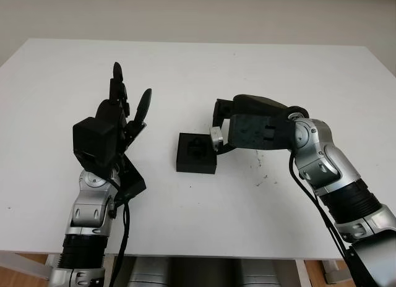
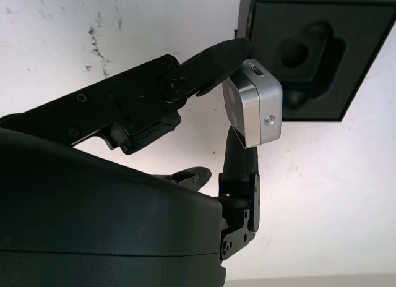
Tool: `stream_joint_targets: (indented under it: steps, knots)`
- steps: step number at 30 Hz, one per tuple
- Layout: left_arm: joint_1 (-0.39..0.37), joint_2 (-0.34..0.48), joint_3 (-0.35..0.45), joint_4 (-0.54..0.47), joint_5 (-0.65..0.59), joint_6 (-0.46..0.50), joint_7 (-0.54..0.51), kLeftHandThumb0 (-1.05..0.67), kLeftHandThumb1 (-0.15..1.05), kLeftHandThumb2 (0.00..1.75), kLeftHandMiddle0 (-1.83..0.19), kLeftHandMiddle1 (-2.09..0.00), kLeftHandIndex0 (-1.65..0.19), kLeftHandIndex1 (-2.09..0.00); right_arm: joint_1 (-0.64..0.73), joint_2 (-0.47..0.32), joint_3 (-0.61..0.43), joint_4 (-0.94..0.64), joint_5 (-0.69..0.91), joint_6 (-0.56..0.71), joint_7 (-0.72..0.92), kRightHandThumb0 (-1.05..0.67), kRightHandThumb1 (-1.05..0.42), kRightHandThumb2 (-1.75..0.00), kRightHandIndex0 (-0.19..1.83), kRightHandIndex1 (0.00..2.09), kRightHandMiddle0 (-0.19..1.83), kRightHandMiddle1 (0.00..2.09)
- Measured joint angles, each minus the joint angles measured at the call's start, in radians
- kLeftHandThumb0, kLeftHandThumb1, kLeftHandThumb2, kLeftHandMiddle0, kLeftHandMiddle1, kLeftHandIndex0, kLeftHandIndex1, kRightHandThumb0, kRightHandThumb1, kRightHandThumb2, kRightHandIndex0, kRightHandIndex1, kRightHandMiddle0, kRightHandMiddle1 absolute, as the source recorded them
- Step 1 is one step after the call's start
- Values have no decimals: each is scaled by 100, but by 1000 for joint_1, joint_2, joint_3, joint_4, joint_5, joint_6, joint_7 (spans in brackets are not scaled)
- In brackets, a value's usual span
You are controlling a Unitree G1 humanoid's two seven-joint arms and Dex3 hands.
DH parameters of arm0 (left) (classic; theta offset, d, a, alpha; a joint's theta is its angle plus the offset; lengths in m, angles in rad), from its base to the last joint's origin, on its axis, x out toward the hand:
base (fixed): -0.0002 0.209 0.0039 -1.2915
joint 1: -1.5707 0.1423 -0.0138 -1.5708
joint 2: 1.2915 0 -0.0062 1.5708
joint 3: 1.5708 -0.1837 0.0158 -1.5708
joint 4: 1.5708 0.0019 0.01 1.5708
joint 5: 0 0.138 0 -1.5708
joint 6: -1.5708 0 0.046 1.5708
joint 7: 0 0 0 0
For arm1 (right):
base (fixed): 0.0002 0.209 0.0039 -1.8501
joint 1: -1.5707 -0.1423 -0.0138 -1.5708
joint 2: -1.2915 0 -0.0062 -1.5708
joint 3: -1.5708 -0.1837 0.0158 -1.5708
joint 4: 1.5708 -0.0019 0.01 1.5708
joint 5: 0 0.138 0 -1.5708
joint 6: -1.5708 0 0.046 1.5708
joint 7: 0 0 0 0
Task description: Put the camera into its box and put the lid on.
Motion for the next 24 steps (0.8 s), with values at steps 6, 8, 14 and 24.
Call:
stream_joint_targets:
  steps: [6,8,14,24]
  knots:
    - [0,0,0,0,-1,-4,1,-75,105,44,19,0,19,0,-28,-15,20,3,-25,-39,53,-41,-100,-6,42,6,35,176]
    - [0,0,0,0,-2,-5,1,-75,105,44,19,0,19,0,-40,-15,31,3,-31,-43,78,-42,-100,-6,43,6,36,177]
    - [0,0,-1,0,-1,-5,6,-76,105,44,19,0,19,0,-53,-14,42,2,-34,-46,104,-44,-99,-5,42,6,35,175]
    - [0,-11,-6,0,4,-5,18,-76,105,44,19,0,19,0,-56,11,47,1,-40,-43,94,-43,-100,-5,45,7,32,169]
